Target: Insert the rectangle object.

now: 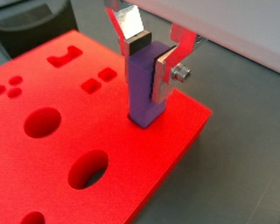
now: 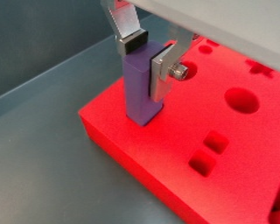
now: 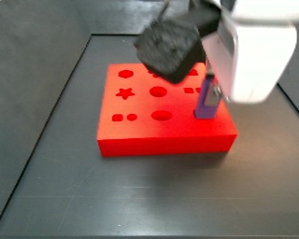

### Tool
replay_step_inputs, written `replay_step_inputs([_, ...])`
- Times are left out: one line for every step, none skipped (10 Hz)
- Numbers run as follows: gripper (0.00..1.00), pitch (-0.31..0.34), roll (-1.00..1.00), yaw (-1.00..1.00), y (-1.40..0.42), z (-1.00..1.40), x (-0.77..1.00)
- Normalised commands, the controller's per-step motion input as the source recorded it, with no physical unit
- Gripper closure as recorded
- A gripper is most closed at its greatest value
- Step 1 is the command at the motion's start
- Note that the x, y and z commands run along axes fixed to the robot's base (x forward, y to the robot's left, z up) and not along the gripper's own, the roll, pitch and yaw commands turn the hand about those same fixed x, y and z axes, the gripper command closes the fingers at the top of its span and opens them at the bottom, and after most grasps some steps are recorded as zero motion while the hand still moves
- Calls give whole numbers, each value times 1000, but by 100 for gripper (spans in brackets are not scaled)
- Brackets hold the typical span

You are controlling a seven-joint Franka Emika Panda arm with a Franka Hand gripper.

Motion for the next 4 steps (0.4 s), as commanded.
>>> replay_step_inputs([100,0,76,-57,-280,-311,-29])
replay_step_inputs([100,0,163,-74,-83,-271,-271])
replay_step_inputs([100,0,129,-17,-46,-317,-106])
replay_step_inputs([100,0,0,0,0,0,0])
